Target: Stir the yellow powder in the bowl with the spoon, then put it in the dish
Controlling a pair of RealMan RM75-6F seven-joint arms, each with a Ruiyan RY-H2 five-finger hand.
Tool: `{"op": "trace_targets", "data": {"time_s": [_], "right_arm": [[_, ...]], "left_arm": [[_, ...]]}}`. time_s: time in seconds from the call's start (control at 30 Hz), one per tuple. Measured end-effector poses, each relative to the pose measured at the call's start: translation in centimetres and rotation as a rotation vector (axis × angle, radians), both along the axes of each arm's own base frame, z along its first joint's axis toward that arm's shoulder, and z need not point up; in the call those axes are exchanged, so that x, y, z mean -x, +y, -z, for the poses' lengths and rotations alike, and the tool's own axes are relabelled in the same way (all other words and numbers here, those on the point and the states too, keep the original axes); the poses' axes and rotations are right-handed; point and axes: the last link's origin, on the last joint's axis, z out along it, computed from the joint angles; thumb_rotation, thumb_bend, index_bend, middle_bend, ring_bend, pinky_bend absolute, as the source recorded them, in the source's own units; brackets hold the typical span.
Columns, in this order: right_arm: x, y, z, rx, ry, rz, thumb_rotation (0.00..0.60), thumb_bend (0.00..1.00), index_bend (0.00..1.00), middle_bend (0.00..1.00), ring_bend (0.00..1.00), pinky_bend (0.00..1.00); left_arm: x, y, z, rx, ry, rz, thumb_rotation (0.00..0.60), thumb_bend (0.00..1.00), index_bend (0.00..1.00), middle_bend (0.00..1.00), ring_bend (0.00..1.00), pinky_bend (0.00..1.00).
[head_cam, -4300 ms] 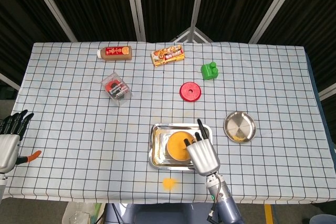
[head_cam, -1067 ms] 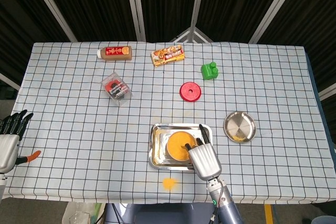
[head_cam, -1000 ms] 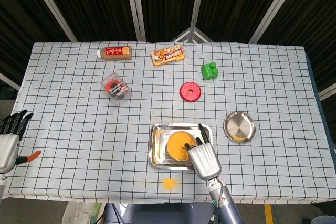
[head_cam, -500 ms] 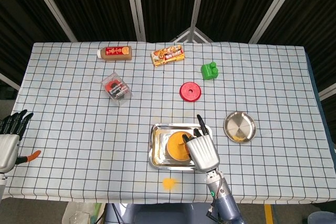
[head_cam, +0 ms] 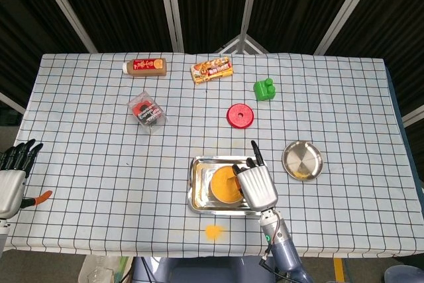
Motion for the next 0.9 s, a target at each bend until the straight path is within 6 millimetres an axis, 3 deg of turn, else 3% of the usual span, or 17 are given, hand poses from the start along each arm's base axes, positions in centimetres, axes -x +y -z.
{"op": "trace_targets", "data": {"time_s": [0.9], "right_arm": [[0.9, 3.9, 0.2, -0.125, 0.02, 0.051, 0.6, 0.76, 0.93, 0.81, 0.46, 0.0]], "left_arm": [[-0.1, -0.1, -0.1, -0.002, -0.002, 0.007, 0.6, 0.0, 0.0, 0.0, 0.0, 0.0]]}}
